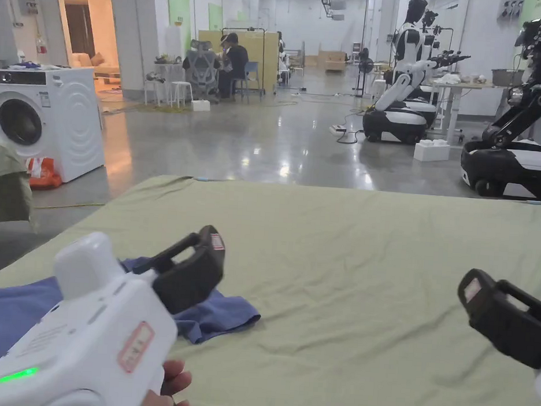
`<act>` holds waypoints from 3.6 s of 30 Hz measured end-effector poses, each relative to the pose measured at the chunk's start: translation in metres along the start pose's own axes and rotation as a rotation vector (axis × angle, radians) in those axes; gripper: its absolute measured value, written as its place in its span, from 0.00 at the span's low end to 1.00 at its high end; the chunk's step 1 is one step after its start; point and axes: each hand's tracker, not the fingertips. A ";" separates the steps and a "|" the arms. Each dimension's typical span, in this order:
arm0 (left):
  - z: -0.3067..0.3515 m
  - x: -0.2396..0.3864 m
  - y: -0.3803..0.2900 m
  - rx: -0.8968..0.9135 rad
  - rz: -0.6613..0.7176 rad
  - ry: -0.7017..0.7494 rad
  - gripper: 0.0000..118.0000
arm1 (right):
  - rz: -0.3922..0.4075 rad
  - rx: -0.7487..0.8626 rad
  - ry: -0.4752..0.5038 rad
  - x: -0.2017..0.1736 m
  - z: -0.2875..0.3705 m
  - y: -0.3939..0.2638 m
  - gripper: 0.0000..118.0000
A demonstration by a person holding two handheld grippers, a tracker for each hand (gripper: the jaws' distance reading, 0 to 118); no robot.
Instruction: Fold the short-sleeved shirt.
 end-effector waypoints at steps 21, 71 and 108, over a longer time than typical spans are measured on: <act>0.005 0.030 -0.023 0.010 -0.535 0.132 1.00 | 0.478 -0.004 -0.164 -0.030 -0.002 -0.023 1.00; 0.054 -0.156 0.032 -0.075 -0.507 0.726 0.00 | 0.560 -0.270 0.438 -0.183 -0.155 -0.158 0.02; -0.394 -0.235 -0.039 -0.836 -0.772 0.514 0.01 | 0.513 -0.376 0.123 -0.021 -0.223 -0.116 0.02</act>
